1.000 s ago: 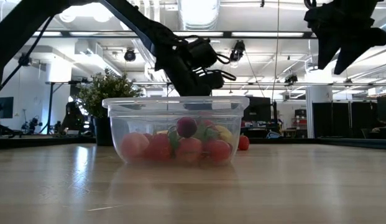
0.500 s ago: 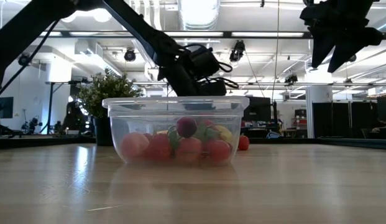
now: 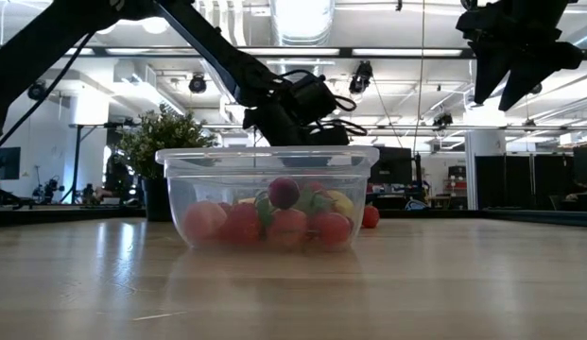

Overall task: Pick and placing Produce into tupperware
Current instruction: Put the red cherry into the transparent container

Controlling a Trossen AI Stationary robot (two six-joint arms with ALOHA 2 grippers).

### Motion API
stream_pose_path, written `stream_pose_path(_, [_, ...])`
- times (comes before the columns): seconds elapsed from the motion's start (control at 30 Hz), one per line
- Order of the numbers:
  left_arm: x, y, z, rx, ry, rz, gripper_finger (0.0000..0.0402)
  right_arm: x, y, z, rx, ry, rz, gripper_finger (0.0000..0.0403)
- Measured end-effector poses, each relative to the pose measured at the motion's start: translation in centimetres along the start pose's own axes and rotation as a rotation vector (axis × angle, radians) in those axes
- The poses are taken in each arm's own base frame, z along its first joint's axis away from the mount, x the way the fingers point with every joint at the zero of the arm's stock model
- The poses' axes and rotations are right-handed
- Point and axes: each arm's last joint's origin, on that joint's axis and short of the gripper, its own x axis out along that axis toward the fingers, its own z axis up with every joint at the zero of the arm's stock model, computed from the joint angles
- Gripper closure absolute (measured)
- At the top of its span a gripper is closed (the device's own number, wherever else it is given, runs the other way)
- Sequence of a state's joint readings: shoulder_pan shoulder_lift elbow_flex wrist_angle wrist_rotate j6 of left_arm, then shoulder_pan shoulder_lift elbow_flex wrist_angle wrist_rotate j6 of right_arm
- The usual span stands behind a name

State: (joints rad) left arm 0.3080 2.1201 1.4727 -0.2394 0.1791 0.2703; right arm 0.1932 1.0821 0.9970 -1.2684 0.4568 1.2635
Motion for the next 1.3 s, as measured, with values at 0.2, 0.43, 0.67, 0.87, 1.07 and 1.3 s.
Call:
stream_pose_path(0.2, [0.1,-0.1,-0.2,-0.001,0.009,-0.003,0.023,0.0,0.0,0.0,-0.001,0.0,-0.001,0.0164])
stream_pose_path(0.43, [0.3,-0.1,-0.3,-0.003,0.016,-0.006,0.0277,0.0,0.0,0.0,-0.001,0.001,-0.003,0.0167])
stream_pose_path(0.67, [0.3,-0.1,-0.3,-0.002,0.014,-0.006,0.0307,0.0,0.0,0.0,-0.001,0.001,-0.003,0.0167])
stream_pose_path(0.87, [0.1,-0.2,-0.3,-0.005,0.031,-0.01,0.0309,0.0,0.0,0.0,-0.001,0.001,-0.003,0.0166])
stream_pose_path(1.07, [-2.0,-0.4,0.3,-0.008,0.064,-0.013,0.0309,0.0,0.0,0.0,-0.001,0.002,-0.003,0.0168])
stream_pose_path(1.3, [-7.6,-1.5,2.5,0.009,0.017,-0.003,0.0309,0.0,0.0,0.0,-0.002,0.002,-0.002,0.017])
